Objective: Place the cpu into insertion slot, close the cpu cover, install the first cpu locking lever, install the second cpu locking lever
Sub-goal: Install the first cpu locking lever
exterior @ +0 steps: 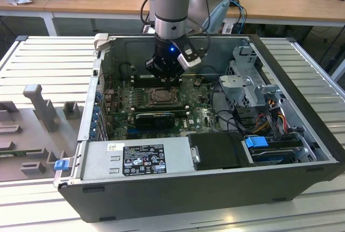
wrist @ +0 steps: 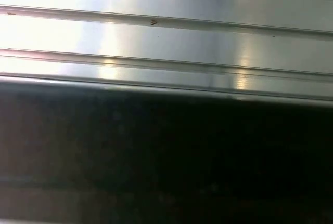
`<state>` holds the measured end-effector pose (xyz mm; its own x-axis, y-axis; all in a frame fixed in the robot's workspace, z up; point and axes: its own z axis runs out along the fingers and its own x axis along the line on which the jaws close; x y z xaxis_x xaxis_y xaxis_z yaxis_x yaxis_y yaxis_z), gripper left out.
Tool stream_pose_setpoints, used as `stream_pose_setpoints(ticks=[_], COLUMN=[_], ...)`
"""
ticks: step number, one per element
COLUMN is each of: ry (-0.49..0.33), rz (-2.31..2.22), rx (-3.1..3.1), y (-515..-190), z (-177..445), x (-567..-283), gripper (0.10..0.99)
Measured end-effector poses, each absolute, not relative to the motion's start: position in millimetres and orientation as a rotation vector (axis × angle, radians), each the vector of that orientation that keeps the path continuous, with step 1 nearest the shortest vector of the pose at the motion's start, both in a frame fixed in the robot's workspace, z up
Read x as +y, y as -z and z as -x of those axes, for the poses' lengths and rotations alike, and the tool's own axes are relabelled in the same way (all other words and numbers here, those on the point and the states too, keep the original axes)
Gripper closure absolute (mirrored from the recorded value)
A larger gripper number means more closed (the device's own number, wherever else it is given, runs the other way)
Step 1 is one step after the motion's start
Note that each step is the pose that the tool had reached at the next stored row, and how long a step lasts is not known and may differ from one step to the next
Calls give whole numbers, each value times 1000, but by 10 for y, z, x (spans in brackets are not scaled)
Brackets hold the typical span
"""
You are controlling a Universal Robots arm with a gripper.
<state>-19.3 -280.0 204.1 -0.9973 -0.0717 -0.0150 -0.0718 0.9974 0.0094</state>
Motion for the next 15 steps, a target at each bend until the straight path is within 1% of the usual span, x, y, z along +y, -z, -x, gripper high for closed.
stream_pose_setpoints(ticks=[7, 11, 15], ry=[-9, -56, -62], rz=[112, 112, 112], rx=[3125, 3123, 3123], y=[-2017, -2011, -2017], z=[191, 188, 188], x=[-2800, -2799, -2798], gripper=[980, 980, 980])
